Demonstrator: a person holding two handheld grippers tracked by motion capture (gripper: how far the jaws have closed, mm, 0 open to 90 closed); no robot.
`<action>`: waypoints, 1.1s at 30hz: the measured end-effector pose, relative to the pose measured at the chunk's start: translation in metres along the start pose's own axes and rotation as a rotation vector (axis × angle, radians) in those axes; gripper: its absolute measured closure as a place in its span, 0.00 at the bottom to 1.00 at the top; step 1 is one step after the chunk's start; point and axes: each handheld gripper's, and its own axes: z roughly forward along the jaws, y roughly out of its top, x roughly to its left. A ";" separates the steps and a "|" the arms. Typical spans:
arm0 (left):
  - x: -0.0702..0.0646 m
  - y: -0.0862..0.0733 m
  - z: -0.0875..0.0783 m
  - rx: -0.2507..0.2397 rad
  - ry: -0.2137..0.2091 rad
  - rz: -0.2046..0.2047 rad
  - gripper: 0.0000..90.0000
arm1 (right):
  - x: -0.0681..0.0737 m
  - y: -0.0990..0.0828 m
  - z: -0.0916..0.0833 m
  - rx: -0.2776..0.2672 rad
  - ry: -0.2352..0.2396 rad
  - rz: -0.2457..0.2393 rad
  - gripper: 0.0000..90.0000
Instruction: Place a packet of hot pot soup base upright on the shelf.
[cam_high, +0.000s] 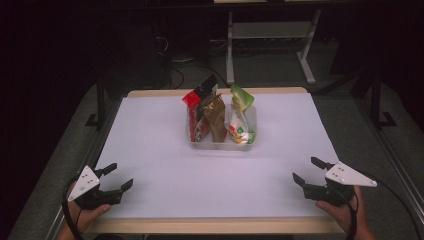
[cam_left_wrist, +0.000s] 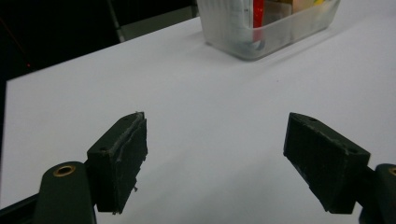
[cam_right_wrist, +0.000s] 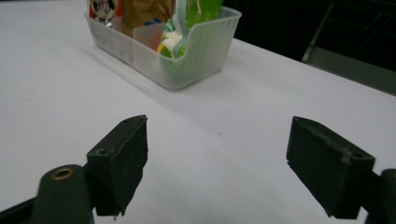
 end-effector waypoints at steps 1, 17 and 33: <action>0.000 -0.003 0.001 0.008 -0.001 0.001 0.23 | 0.000 -0.002 -0.001 -0.005 -0.013 0.003 0.21; 0.007 -0.014 -0.011 -0.011 0.046 -0.072 0.23 | 0.000 -0.018 0.001 0.029 -0.090 0.009 0.21; 0.004 -0.013 -0.002 0.032 0.029 -0.056 0.19 | 0.001 -0.017 0.002 0.031 -0.095 0.016 0.21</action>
